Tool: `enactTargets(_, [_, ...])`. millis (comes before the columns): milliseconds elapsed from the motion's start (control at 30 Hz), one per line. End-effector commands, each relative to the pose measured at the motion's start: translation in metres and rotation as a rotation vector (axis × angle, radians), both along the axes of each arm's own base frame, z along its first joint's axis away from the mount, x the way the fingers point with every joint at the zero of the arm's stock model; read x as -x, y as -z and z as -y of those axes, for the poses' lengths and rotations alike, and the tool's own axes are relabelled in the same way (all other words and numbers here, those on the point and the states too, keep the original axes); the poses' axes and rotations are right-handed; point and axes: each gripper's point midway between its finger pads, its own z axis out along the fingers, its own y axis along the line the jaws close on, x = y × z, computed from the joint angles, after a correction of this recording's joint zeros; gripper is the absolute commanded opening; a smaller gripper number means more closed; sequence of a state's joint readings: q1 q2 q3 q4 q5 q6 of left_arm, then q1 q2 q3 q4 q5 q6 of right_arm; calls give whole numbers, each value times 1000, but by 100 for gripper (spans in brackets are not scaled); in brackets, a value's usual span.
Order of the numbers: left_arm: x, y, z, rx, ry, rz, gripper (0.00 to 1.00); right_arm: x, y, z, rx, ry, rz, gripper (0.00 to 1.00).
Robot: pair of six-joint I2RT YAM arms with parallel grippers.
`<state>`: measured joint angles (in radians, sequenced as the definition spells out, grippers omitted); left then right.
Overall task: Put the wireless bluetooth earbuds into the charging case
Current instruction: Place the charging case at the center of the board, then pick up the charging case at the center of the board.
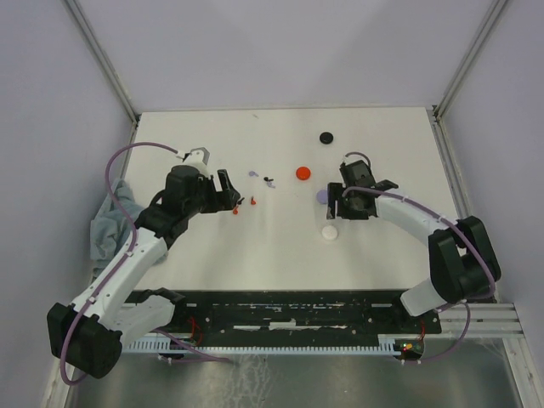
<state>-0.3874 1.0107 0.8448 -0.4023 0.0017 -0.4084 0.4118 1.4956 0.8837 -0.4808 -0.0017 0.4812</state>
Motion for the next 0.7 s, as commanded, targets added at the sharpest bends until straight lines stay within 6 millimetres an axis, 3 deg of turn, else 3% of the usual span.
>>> enactTargets(0, [-7,-16,3,56,-16,48,90,-54,-30,-12,96,-3,178,78])
enactTargets(233, [-6,-15,5,78,-23,38,91,-96,-31,-33,191,15,253,78])
enactTargets(667, [-8,-9,24,140,37,-7,90,-120,6,-46,230,14,221,72])
